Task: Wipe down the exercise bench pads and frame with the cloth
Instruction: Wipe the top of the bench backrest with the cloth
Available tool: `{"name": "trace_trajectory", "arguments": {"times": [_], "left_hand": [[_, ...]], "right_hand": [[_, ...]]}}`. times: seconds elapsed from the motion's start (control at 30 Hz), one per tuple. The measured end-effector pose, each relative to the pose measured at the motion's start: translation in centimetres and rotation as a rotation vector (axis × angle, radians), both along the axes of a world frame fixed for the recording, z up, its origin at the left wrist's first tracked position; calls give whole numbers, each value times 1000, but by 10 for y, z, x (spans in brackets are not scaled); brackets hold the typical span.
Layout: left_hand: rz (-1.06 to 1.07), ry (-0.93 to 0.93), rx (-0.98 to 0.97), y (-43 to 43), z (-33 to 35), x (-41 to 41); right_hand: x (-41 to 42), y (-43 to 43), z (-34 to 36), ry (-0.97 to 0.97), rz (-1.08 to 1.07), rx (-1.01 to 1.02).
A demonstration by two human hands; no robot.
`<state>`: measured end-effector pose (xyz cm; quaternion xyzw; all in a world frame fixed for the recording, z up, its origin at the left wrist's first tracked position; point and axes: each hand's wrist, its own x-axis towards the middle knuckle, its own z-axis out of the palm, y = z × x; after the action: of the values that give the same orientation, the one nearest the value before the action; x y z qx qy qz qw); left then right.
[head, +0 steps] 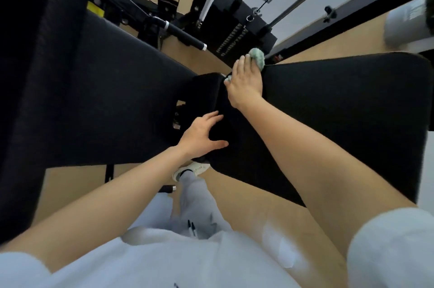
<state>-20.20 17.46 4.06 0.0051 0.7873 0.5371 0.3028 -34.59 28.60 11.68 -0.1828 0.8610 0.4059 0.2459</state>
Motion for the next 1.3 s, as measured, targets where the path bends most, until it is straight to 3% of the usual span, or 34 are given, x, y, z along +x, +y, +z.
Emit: {"name": "trace_trajectory", "arguments": {"times": [0.1,0.17,0.27,0.37,0.5,0.63,1.0,1.13,1.3], "left_hand": [[111,-89,-130,-19,-22,18],[119,-207,-111,-26,-37,30],[40,-294,-20,-19,-49,46],[108,-267,-1,-8,-57,58],[157,-268,62,-8,-66,65],[172,-253,84,-10,-70,70],[122,-216,120,-18,-77,77],[83,-233,144,-23,-79,75],[50,-223,99,-32,-79,67]], "right_hand": [[-8,-7,-16,-83,96,-47],[-18,-8,-26,-135,109,-136],[-35,-7,-28,-60,-10,-209],[-40,-9,-33,-10,-122,-126],[-11,-24,-51,-64,1,78],[21,-26,-54,12,93,181],[199,1,-32,-328,312,-17],[189,17,-17,-370,281,-140],[123,7,-18,-215,109,-59]]}}
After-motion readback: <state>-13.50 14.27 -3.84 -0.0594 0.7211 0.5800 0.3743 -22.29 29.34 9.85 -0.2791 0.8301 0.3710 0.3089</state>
